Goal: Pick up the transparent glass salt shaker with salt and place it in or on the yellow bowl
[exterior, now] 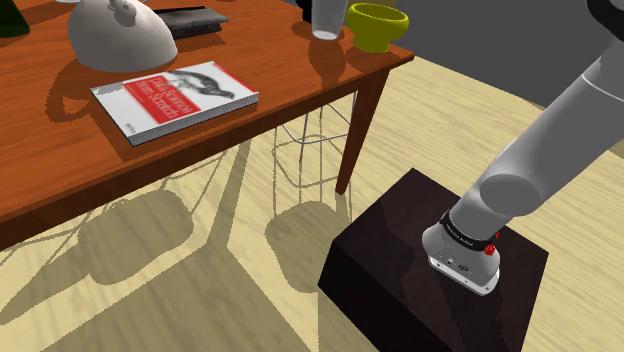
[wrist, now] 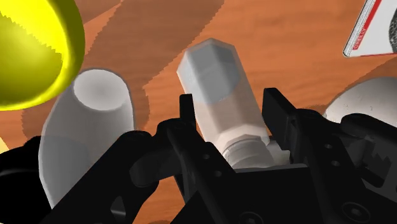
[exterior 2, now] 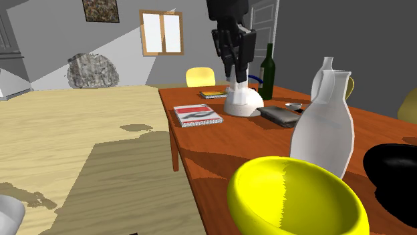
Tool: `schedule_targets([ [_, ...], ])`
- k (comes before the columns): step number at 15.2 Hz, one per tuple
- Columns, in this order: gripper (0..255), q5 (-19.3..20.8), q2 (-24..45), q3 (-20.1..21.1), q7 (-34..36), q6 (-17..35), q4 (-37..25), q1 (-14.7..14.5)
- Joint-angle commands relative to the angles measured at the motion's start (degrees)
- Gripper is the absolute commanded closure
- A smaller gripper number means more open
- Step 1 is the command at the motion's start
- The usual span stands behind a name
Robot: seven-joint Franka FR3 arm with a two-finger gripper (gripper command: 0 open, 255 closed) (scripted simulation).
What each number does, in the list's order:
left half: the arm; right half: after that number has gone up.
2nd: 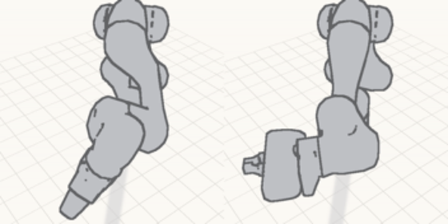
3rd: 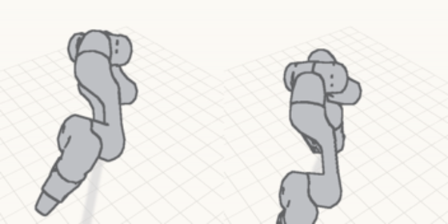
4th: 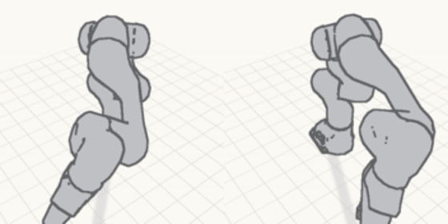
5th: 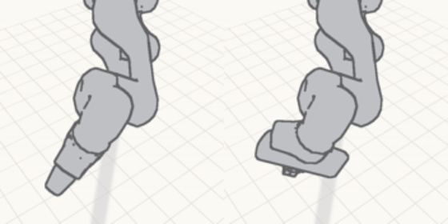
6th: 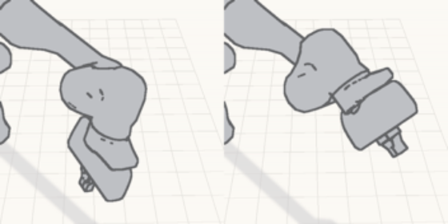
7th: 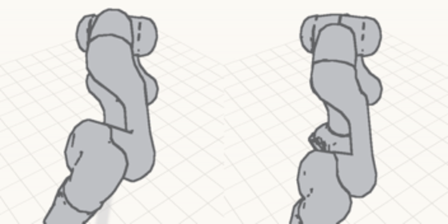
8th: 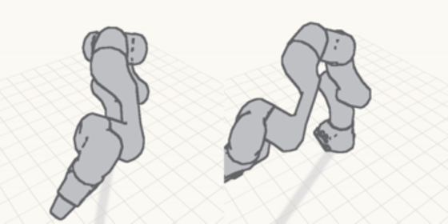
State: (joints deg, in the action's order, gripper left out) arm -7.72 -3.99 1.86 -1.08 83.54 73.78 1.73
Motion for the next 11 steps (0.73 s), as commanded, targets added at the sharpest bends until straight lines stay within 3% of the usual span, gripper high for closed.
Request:
schedule_targets([
  [1,255,-0.6,0.1,-1.7,-2.9,-1.0,-0.7,1.4],
  [11,255,-4.4,5.8,-10.2,-17.0,-6.8,-9.6,8.8],
])
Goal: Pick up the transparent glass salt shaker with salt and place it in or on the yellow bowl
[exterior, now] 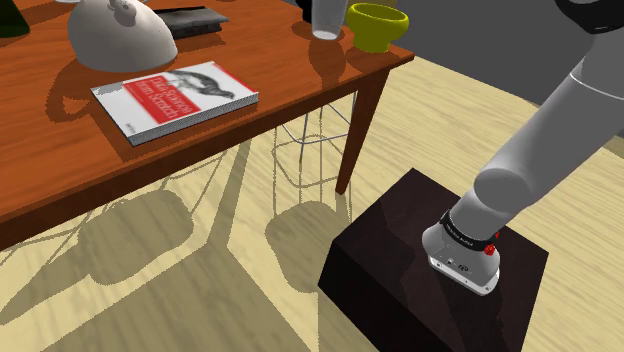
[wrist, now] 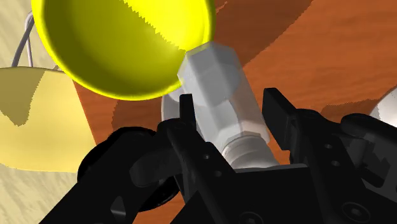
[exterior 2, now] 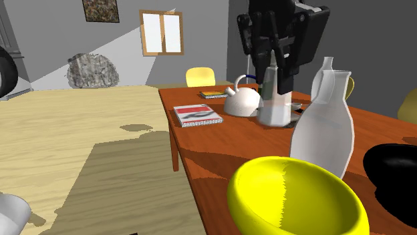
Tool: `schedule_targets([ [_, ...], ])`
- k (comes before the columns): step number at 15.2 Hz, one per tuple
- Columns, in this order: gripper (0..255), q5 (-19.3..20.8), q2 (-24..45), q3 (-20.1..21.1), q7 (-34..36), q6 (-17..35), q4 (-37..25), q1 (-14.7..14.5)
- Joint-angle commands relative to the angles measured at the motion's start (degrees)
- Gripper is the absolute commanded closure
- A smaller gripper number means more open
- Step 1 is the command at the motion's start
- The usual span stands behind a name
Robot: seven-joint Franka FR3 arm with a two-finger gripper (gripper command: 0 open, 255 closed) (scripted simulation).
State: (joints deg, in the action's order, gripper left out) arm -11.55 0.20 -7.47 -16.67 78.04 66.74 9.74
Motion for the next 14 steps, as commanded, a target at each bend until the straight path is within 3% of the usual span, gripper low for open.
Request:
schedule_targets([
  [1,255,-1.2,2.7,-1.7,-2.8,-2.2,-4.2,1.7],
  [4,255,-3.1,6.4,-3.9,-6.5,-4.9,-9.7,4.5],
  [14,255,-0.6,-1.6,-3.0,-7.7,6.6,9.5,3.2],
])
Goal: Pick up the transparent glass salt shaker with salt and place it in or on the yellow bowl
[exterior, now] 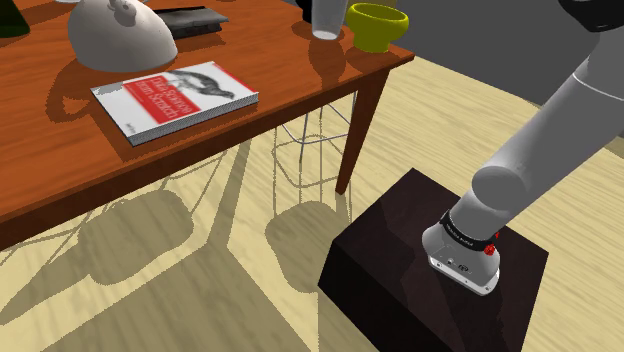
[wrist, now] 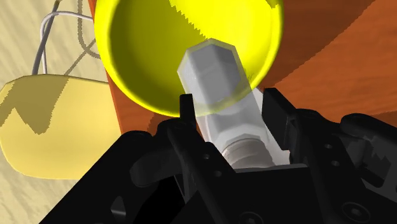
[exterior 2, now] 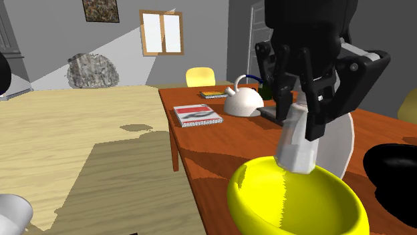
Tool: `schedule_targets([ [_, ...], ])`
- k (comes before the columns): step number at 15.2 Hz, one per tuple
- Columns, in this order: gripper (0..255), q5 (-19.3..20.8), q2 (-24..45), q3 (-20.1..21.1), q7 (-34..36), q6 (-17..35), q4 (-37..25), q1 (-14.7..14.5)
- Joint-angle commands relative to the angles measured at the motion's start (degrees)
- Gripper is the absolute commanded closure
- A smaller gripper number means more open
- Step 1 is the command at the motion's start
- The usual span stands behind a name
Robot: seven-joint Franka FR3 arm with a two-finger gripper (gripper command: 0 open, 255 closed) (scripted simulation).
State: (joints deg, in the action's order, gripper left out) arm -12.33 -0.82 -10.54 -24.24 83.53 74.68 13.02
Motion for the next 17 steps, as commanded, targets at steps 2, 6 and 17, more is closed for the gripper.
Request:
schedule_targets([
  [2,255,0.4,-1.6,0.2,-0.3,3.0,4.6,-0.2],
  [6,255,0.8,-3.5,0.5,-0.8,6.7,10.1,-0.3],
  [17,0,0.8,-3.5,0.5,-0.8,6.7,10.1,-0.3],
])
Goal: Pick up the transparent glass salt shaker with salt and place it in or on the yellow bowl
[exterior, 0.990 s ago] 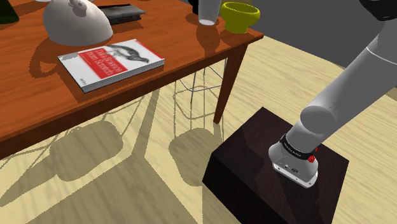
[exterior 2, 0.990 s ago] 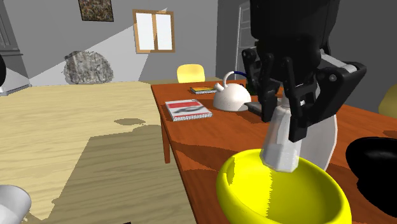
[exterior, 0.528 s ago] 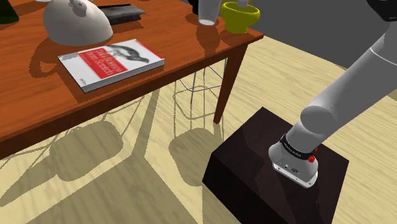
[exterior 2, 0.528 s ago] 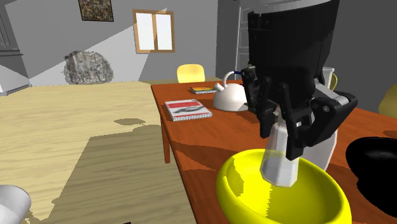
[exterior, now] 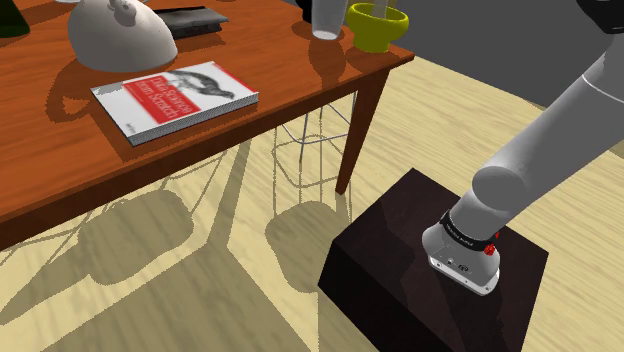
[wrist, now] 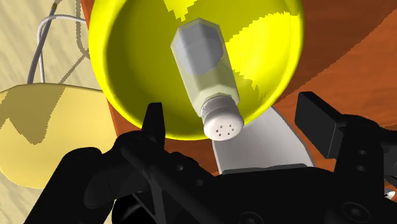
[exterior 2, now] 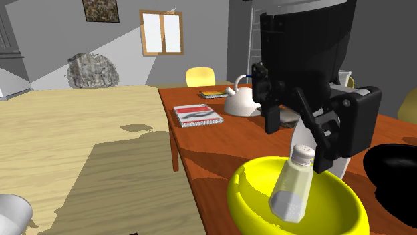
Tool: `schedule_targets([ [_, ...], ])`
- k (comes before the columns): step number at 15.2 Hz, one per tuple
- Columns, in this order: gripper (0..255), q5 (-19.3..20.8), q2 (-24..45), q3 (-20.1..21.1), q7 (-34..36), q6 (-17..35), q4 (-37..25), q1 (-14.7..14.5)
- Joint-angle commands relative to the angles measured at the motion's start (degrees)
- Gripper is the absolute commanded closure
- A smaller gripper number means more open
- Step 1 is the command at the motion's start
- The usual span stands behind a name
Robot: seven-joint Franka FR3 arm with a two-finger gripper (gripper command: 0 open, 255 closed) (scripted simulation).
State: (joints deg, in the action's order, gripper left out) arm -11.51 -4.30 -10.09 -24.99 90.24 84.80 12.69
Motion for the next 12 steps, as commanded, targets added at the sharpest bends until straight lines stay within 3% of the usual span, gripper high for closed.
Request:
schedule_targets([
  [1,0,0.0,0.0,0.0,0.0,0.0,0.0,0.0],
  [3,0,0.0,0.0,0.0,0.0,0.0,0.0,0.0],
  [7,0,-1.0,3.1,-1.1,0.0,-8.6,-11.4,0.9],
  [12,0,-1.0,3.1,-1.1,0.0,-8.6,-11.4,0.9],
])
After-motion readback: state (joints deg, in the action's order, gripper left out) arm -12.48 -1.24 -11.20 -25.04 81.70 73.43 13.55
